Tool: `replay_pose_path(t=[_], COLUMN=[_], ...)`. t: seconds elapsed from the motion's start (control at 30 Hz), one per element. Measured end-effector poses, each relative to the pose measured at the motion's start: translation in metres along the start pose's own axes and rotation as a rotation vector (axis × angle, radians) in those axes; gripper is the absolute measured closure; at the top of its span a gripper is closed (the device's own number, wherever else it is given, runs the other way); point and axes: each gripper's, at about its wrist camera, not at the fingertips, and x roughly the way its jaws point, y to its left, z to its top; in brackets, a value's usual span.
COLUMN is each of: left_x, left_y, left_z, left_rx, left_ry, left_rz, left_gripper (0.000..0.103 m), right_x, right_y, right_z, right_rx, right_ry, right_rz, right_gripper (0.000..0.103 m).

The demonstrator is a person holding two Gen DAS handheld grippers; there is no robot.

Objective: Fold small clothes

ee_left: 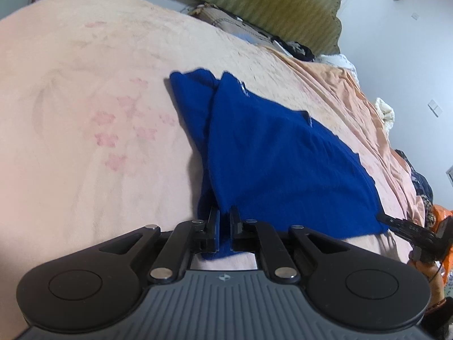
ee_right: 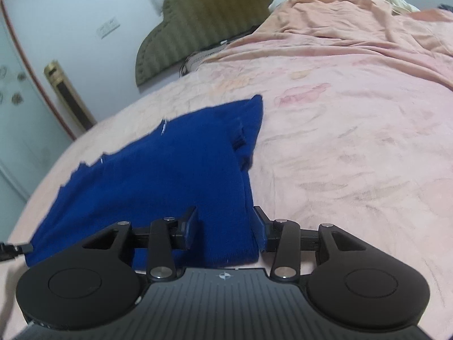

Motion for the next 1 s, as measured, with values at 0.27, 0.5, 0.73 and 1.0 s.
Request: replay_pose_path(t=[0.27, 0.5, 0.73, 1.0], left_x=[0.002, -0.003, -0.019, 0.047], left_y=[-0.006, -0.002, -0.032, -0.085], left_z=[-0.008, 0.003, 0.017, 0.058], left_rx=[0.036, 0.089, 0.184, 0.308], left_ry=[0.024, -0.025, -0.133, -0.110], left_rz=[-0.016, 0.204, 0.206, 0.188], left_gripper=[0.097, 0.097, 0.096, 0.093], right_x=[-0.002, -0.010, -0.015, 0.029], right_y=[-0.004, -0.001, 0.018, 0.090], right_z=[-0.001, 0.006, 0.009, 0.039], right_rx=[0.021, -0.020, -0.140, -0.297], right_ry=[-0.010, -0.018, -0.053, -0.074], right_rz=[-0.042, -0.072, -0.199, -0.076], right_gripper=[0.096, 0.098, 0.074, 0.065])
